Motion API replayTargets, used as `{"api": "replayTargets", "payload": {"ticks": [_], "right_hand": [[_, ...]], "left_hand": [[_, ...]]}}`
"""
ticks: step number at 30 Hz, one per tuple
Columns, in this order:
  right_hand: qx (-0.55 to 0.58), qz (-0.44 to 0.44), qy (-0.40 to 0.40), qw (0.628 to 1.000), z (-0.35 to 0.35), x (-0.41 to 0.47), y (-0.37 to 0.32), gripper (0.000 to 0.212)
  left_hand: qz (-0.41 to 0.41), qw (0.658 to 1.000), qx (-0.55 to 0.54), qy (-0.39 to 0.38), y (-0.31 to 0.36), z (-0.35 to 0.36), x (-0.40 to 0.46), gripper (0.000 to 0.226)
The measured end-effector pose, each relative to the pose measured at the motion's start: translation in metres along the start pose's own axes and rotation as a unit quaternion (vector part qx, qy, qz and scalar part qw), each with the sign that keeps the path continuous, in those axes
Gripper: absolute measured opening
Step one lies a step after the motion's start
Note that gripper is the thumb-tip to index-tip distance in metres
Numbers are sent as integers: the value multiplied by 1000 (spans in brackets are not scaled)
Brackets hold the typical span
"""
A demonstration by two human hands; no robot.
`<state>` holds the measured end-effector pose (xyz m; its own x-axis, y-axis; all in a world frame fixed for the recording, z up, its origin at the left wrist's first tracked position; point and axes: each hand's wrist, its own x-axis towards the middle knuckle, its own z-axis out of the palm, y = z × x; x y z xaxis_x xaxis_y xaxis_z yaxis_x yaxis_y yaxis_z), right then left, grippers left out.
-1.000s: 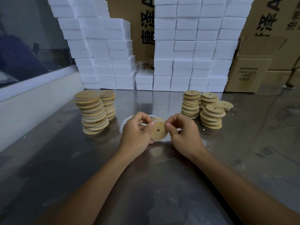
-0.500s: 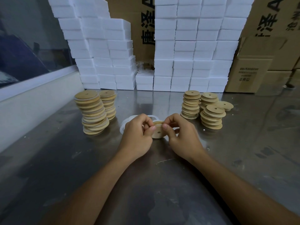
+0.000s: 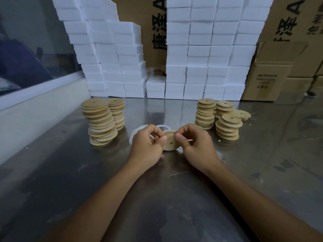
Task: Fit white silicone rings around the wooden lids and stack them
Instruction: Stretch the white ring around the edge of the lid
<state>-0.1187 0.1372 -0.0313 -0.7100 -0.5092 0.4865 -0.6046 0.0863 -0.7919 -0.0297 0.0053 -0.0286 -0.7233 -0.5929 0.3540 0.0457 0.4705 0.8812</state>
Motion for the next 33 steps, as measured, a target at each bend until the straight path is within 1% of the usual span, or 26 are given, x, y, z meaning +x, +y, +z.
{"api": "replayTargets", "payload": {"ticks": [4, 7, 9, 12, 15, 17, 19, 21, 24, 28, 30, 33], "right_hand": [[16, 12, -5, 1000, 2, 1, 2, 10], [30, 39, -11, 999, 3, 2, 4, 14], [30, 53, -8, 998, 3, 1, 4, 15], [17, 56, 5, 998, 2, 2, 5, 10], [23, 53, 28, 998, 0, 3, 5, 9], [33, 55, 32, 997, -1, 3, 5, 9], [38, 53, 31, 997, -1, 3, 4, 8], [36, 50, 35, 997, 0, 3, 4, 6], [32, 60, 54, 996, 0, 4, 5, 7], [54, 98, 66, 991, -2, 5, 6, 9], [53, 105, 62, 991, -2, 4, 5, 9], [51, 105, 51, 992, -1, 3, 2, 9]], "left_hand": [[-88, 991, -100, -3, 1, 2, 0, 20], [-133, 982, -131, -9, 1, 0, 3, 18], [-119, 987, -110, -10, 0, -1, 4, 18], [-41, 999, -20, -14, -2, -3, 5, 21], [11, 998, 46, -51, -3, -7, 4, 22], [5, 995, 52, -88, -4, -10, 4, 19], [-19, 992, 37, -117, -2, -11, 4, 15], [-47, 992, 0, -120, -1, -12, 5, 16], [-78, 991, -55, -91, 2, -13, 7, 18], [-95, 986, -138, 0, 6, -24, 13, 15], [-95, 974, -200, 54, 11, -35, 17, 12], [-83, 948, -278, 128, 20, -53, 23, 14]]}}
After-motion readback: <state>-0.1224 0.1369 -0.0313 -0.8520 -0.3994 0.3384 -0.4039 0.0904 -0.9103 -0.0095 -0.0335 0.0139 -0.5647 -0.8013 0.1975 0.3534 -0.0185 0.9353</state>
